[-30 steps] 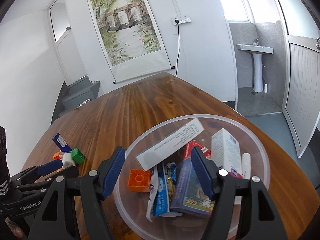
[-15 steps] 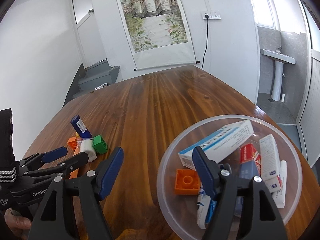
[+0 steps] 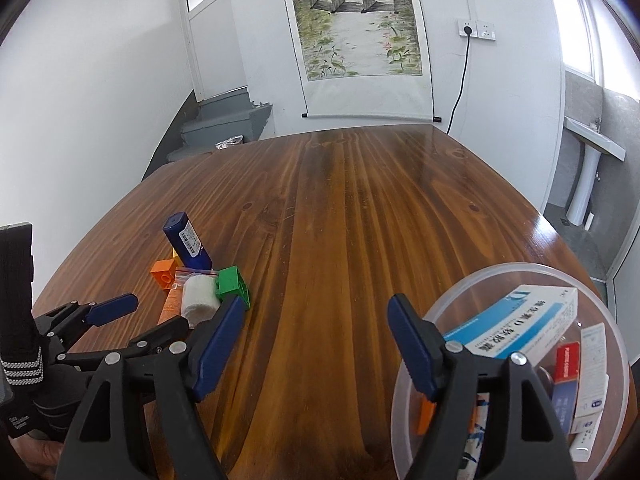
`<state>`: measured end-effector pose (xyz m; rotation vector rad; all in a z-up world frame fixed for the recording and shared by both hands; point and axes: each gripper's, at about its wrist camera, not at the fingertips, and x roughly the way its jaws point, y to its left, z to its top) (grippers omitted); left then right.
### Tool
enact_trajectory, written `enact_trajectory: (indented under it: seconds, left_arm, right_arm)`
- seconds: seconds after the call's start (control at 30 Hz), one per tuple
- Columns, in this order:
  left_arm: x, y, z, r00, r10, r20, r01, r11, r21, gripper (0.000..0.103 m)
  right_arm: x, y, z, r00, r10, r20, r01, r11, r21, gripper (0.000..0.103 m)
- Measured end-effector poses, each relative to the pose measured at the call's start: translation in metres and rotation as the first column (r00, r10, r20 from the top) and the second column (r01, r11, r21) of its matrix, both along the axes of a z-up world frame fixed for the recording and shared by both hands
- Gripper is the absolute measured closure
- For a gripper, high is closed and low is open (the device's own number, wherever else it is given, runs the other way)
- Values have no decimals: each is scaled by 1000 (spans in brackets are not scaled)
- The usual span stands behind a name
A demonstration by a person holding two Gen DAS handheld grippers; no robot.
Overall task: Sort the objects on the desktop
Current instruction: 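Withdraw both open tools from the bowl back toward the table items, then grasp the orange tube with the left tool while the right tool grasps the green block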
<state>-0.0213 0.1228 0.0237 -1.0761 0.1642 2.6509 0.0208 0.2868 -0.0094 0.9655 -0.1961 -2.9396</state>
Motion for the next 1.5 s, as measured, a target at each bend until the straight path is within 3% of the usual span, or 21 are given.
enact_trajectory:
  seconds: [0.67, 1.17, 1.37, 1.5]
  left_arm:
    - [-22, -20, -21, 996, 55, 69, -54, 998, -10, 27]
    - [-37, -27, -28, 992, 90, 93, -89, 996, -21, 28]
    - [-40, -39, -29, 988, 121, 100, -121, 993, -13, 54]
    - [-39, -39, -29, 988, 114, 103, -114, 993, -7, 55]
  right_arm:
    - [-41, -45, -12, 994, 97, 58, -101, 993, 56, 25]
    - [-69, -51, -23, 986, 117, 115, -127, 989, 82, 26]
    - [-77, -67, -31, 976, 166, 141, -182, 977, 108, 40]
    - [-84, -67, -34, 972, 173, 157, -189, 978, 93, 46]
